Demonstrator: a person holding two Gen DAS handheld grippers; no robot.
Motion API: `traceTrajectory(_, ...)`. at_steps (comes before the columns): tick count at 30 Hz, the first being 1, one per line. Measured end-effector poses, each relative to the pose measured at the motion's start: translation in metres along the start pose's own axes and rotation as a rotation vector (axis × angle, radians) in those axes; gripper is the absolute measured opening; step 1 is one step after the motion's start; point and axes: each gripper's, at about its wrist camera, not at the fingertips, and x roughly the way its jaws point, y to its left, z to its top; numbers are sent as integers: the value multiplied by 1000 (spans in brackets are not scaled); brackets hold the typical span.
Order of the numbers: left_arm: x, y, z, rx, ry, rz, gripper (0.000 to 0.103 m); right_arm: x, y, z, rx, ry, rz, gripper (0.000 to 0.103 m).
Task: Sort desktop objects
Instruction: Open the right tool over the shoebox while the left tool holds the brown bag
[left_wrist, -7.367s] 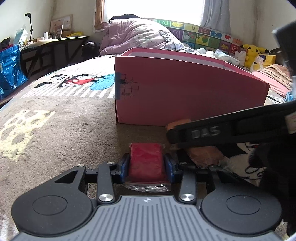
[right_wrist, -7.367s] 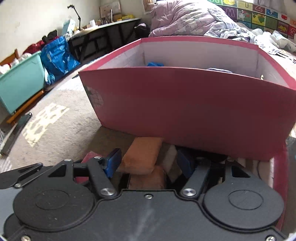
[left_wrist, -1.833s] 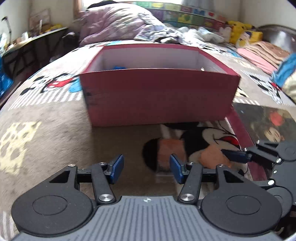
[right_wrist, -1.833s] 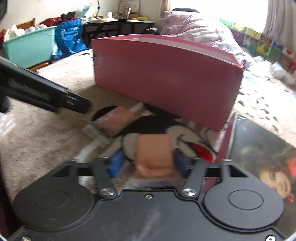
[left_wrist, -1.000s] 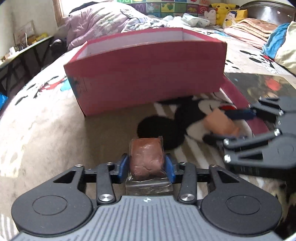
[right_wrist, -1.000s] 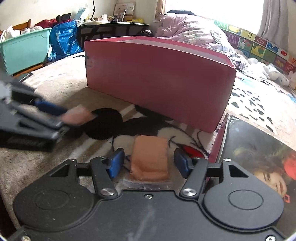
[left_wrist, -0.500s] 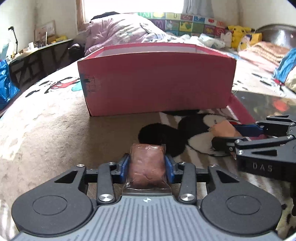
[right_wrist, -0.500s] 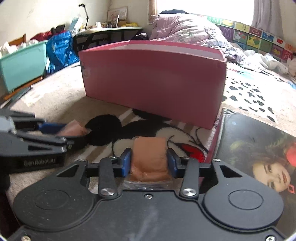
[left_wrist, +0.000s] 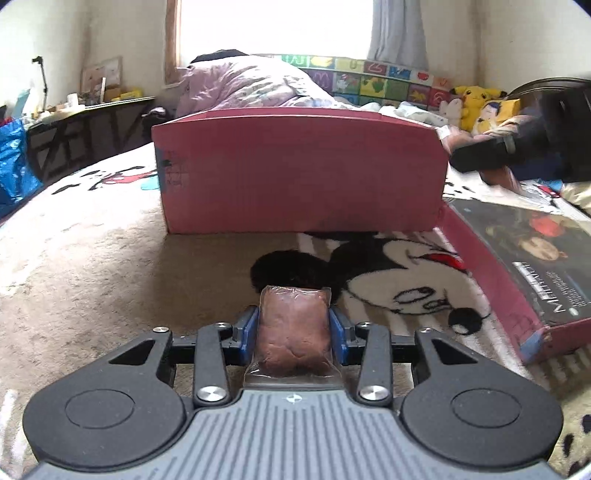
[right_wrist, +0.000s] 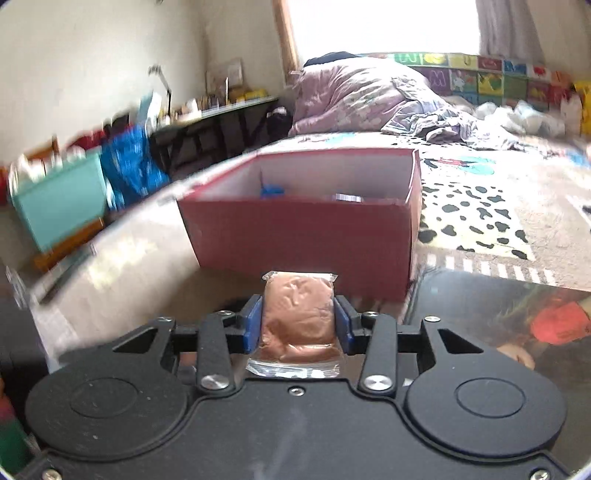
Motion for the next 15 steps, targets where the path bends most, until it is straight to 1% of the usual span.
traceTrajectory(4,1,0,1,-32,0,-45,38,6,-11,27,68,-2,46,40)
traceTrajectory(11,10,0,2,-59,8,-66,38,28,-12,69,43,14,53,40)
traceTrajectory(15,11,4,5,-92,14,-84,38,48,-4,91,-2,51,52,40)
